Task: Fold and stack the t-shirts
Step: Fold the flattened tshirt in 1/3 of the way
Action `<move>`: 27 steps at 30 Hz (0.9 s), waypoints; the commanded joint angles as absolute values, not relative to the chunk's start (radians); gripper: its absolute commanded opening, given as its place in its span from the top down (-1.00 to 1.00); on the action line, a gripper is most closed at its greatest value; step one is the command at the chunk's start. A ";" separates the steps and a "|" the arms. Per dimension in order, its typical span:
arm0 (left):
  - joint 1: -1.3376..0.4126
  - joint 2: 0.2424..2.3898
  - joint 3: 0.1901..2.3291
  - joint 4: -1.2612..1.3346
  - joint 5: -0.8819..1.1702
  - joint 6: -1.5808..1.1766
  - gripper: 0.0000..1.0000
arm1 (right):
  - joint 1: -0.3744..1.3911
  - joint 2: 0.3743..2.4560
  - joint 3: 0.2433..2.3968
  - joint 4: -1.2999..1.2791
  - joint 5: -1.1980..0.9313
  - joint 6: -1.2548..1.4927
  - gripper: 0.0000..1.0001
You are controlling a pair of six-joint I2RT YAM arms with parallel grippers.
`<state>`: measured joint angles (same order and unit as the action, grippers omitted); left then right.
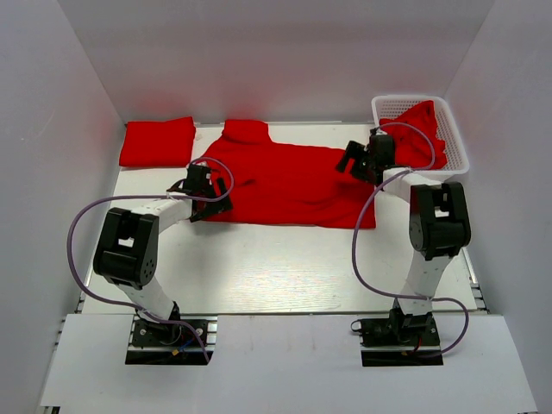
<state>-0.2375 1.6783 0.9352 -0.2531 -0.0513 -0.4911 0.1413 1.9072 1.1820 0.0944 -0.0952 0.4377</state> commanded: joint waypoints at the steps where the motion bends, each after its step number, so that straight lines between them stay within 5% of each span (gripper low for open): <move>1: -0.232 1.634 0.939 -0.307 -0.095 -0.495 -1.00 | 0.141 1.887 1.282 0.083 0.029 0.422 -0.81; 13: -0.232 1.601 1.046 -0.265 -0.055 -0.476 -1.00 | 0.152 1.674 1.128 -0.287 -0.052 0.318 -0.81; 27: -0.222 1.671 0.959 -0.305 -0.149 -0.528 -1.00 | 0.163 1.697 0.951 -0.267 -0.152 0.370 -0.81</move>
<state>-0.2302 1.6814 1.0016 -0.2687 -0.1120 -0.4957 0.1692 1.6981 0.9928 -0.2596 -0.1429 0.3355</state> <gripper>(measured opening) 0.991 0.904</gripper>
